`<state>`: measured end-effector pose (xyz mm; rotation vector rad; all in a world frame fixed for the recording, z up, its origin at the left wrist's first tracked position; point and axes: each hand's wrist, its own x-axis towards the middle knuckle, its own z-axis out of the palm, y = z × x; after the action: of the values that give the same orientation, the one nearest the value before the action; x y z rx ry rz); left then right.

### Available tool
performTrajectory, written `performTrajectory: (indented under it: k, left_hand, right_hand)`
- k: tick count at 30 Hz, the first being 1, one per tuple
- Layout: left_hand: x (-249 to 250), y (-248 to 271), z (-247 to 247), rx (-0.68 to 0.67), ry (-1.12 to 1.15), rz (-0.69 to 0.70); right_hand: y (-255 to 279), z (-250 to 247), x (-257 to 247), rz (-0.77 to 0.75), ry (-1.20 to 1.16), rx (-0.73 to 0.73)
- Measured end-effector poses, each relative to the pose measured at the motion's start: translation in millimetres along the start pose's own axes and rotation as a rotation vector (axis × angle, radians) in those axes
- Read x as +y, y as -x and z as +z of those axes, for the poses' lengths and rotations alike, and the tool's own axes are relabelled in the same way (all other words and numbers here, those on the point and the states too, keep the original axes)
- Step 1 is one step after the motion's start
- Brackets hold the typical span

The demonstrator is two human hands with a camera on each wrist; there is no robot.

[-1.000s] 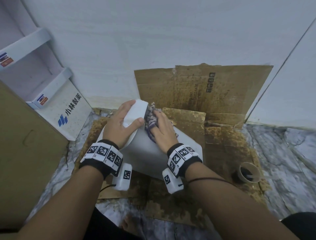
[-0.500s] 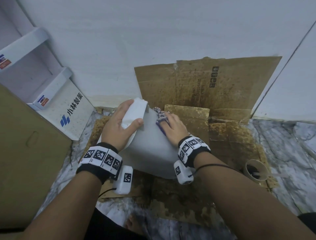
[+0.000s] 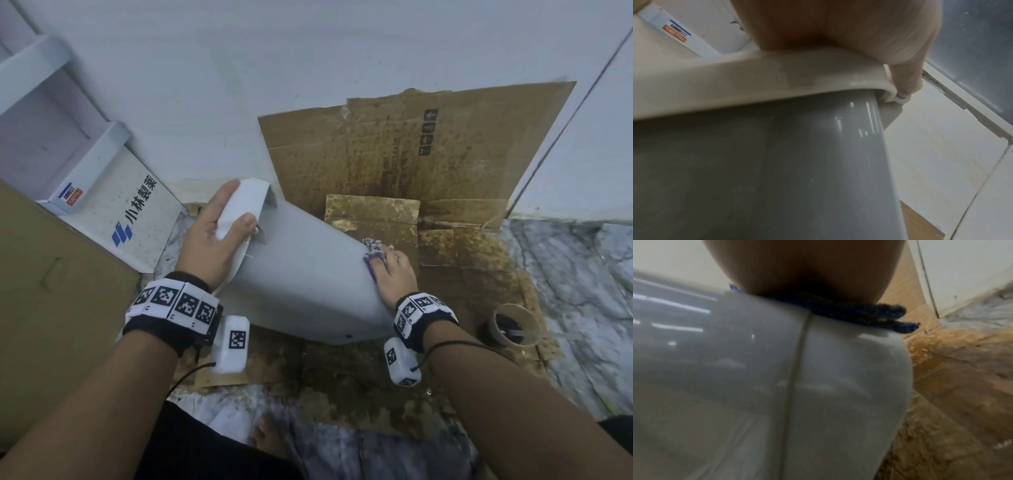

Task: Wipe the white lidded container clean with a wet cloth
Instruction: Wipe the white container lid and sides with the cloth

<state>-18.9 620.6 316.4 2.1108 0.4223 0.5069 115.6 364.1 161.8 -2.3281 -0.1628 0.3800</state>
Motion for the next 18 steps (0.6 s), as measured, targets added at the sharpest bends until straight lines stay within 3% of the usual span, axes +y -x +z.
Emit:
performTrajectory:
  k: [7, 12, 18]
  left_hand:
    - [4, -8, 5, 0.008, 0.027, -0.012]
    - [3, -6, 3, -0.004, -0.032, -0.022]
    - [-1, -7, 2, -0.028, -0.102, -0.073]
  right_hand:
    - [35, 13, 12, 0.169, -0.078, 0.117]
    - [80, 32, -8, 0.233, -0.064, 0.179]
    - [123, 51, -67, -0.025, -0.110, 0.173]
